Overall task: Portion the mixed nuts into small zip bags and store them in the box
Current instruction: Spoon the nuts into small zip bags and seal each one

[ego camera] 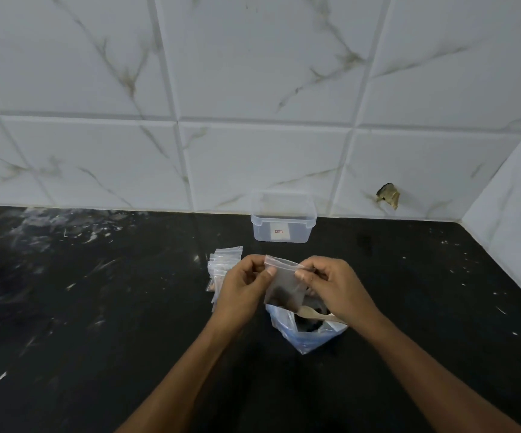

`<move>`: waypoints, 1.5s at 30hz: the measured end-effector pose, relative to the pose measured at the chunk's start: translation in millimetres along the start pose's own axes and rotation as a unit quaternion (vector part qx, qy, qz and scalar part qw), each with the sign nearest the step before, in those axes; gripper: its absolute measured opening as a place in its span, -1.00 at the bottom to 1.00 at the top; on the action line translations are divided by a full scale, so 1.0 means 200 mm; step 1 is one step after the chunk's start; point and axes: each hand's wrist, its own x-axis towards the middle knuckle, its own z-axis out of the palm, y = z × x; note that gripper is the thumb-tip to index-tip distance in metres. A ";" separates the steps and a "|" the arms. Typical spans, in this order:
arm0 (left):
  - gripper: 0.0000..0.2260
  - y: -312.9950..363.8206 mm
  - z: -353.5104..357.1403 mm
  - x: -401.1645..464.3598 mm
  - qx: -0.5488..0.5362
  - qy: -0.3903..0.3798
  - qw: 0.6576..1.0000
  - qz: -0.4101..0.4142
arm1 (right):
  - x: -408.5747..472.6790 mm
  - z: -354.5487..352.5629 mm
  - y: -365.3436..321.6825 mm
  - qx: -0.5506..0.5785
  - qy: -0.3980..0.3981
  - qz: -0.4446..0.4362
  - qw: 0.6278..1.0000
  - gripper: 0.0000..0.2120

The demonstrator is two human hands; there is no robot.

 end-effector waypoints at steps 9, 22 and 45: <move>-0.91 -0.02 -0.02 0.02 0.041 0.012 0.999 0.013 | 0.04 0.03 -0.06 -0.012 -0.024 -0.020 0.999 -0.94; -0.88 -0.08 -0.08 -0.08 0.079 0.015 0.997 -0.008 | -0.01 0.11 -0.01 -0.021 -0.076 0.015 0.997 -0.87; -0.88 -0.34 -0.38 -0.17 0.141 0.058 0.984 -0.087 | 0.04 0.45 0.09 -0.059 -0.108 0.119 0.985 -0.95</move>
